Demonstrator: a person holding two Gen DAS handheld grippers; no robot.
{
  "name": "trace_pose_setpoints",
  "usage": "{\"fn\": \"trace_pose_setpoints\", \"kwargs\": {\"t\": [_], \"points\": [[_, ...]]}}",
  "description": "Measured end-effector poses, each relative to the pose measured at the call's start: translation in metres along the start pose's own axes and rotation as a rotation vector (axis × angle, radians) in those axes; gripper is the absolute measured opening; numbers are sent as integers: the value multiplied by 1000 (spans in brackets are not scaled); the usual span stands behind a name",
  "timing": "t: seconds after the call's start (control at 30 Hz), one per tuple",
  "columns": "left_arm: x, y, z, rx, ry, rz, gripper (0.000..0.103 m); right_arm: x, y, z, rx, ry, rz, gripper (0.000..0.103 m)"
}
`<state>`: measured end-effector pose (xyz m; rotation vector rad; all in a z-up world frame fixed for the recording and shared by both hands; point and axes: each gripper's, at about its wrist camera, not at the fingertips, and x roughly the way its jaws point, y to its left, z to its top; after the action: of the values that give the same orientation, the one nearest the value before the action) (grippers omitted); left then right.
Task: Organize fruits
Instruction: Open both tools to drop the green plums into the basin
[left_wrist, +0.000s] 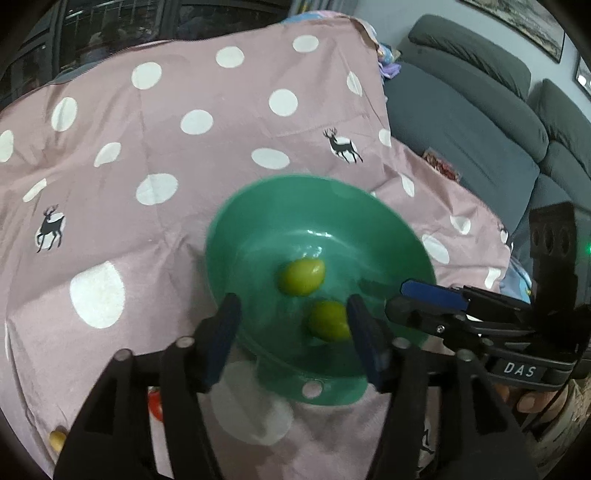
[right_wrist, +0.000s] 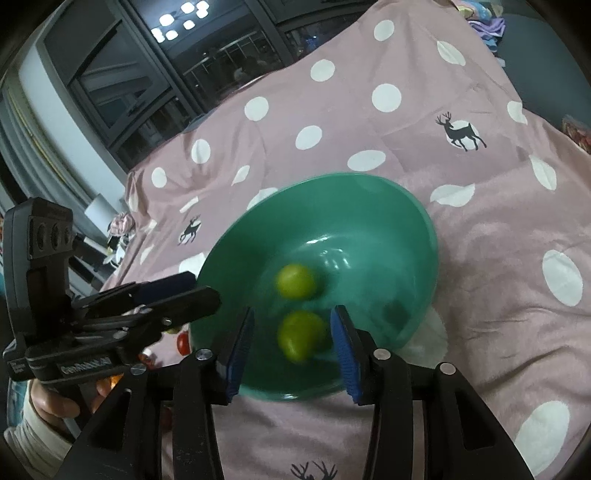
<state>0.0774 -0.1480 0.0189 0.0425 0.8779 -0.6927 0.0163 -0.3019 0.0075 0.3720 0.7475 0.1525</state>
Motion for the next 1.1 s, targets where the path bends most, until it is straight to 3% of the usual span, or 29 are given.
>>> {"fn": "trace_pose_setpoints", "kwargs": {"t": [0.03,0.13,0.53,0.83,1.1], "points": [[-4,2,-1,-10,-6,5,74,-1,2,0,-1,0,-3,45],[-18,13,-7,-44,-24,15,79,-5,4,-3,2,-3,4,45],[-102,82,-64,-249,-84,181,91,-12,41,-20,-59,16,70,45],[-128,111,-117,-333,-55,245,92,-2,80,-39,-153,88,119,45],[-141,118,-147,-314,-47,257,92,7,101,-58,-198,163,147,45]]}}
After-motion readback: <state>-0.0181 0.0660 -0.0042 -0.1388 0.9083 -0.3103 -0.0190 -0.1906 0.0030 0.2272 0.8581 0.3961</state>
